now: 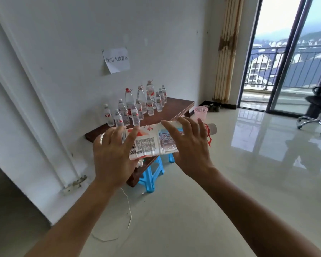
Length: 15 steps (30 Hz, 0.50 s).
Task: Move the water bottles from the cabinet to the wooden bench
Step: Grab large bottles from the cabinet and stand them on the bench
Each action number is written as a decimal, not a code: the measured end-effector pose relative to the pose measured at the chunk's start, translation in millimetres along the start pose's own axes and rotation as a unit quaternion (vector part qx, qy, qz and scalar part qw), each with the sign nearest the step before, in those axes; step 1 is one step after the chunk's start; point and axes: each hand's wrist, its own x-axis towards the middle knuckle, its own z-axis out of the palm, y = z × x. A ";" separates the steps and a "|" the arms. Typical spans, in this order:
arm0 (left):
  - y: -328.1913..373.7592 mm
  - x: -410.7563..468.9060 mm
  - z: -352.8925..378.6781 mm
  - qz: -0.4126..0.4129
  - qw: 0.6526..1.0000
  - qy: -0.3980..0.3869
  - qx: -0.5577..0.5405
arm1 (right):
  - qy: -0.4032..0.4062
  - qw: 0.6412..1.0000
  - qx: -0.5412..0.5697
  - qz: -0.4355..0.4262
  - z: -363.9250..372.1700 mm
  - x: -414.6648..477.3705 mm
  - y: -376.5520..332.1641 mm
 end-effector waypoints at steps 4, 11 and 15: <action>-12.3 67.6 69.4 0.003 1.000 -0.004 0.019 | -0.017 0.999 0.029 0.011 77.7 56.9 41.3; -37.0 180.4 169.3 -0.028 0.999 0.020 0.022 | -0.027 0.999 0.044 -0.007 188.6 165.0 106.1; -45.1 224.8 237.1 -0.032 0.999 0.019 0.011 | -0.017 0.999 0.044 -0.018 252.5 201.8 141.5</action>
